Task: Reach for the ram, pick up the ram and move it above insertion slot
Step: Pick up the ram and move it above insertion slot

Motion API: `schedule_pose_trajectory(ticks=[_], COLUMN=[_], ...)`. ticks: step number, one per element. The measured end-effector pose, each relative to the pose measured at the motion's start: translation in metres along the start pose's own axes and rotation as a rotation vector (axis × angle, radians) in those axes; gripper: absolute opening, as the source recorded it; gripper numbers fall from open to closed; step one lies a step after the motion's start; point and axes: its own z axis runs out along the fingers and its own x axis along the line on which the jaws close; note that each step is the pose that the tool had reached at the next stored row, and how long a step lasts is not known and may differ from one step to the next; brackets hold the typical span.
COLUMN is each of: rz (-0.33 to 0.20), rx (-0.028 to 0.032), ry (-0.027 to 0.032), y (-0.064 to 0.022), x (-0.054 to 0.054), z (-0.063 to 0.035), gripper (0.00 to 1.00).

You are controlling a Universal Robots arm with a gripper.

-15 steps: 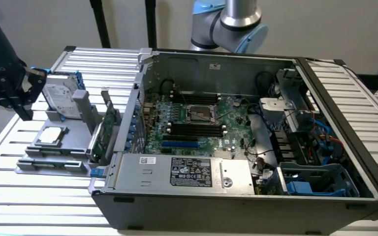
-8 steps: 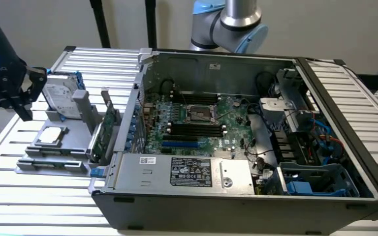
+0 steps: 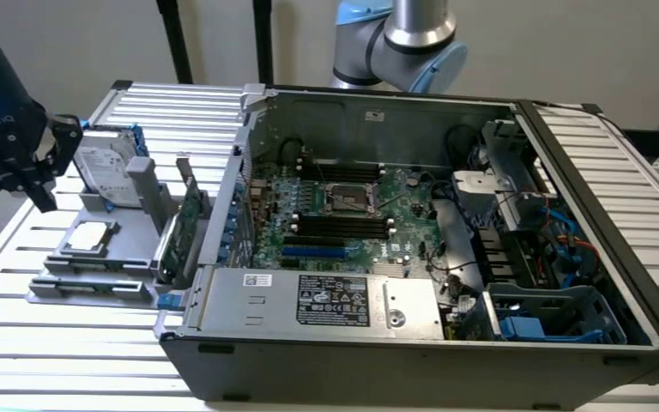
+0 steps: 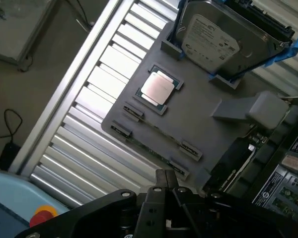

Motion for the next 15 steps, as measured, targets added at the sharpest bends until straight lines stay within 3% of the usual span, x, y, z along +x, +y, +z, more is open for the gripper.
schedule_pose_trajectory(ticks=[15], rz=[-0.273], rx=[0.0003], ry=[0.0104], y=[-0.0001], x=[0.0000], z=[0.0023], gripper=[0.11])
